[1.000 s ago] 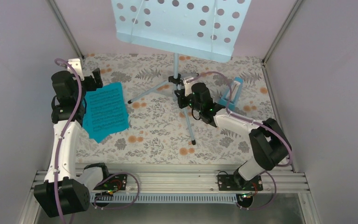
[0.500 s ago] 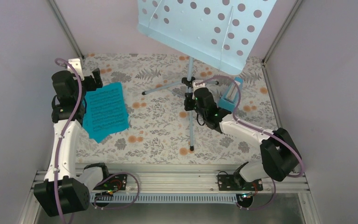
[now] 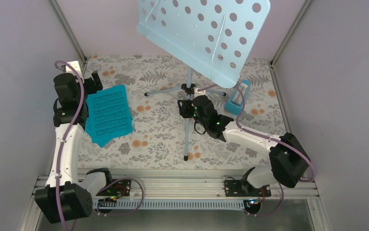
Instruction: Pack up the instrument practice props
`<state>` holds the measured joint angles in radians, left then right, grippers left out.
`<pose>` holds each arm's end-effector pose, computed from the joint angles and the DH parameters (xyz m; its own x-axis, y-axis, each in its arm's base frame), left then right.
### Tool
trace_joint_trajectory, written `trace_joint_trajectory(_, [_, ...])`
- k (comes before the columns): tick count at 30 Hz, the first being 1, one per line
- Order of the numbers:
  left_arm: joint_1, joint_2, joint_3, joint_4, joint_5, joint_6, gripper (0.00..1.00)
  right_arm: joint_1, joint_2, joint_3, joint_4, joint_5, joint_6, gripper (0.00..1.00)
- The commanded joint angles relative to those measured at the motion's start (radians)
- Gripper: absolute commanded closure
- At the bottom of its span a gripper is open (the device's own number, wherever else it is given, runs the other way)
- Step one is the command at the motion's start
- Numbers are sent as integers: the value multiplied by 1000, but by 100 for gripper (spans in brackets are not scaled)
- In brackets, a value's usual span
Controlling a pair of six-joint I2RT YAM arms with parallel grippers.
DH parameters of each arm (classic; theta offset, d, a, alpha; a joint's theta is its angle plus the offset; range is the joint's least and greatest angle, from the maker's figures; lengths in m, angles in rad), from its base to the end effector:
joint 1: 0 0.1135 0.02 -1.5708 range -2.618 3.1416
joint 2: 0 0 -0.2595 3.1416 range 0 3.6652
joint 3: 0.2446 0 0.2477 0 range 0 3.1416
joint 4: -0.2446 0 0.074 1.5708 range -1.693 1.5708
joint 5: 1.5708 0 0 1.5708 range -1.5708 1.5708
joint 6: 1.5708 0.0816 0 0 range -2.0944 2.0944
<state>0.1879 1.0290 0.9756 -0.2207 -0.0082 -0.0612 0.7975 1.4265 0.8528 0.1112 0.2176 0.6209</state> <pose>0.2741 0.0528 0.3408 -0.2535 -0.1105 -0.9610 -0.2104 0.9760 -0.0567 0.2603 0.2415 0.2217 -0.5815 0.2175 -0.7839 -0.2772 0.8529 0.4423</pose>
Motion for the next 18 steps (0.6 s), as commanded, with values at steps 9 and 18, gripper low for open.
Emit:
trace_joint_trajectory(9, [-2,-103,-40,32,-67,-36,0,-15,-338,-151,-164,-76,-106,4])
trace_joint_trajectory(18, [-234,18,157,-2,145,-52,5,-400,-406,-187,-17,-634,-247,8])
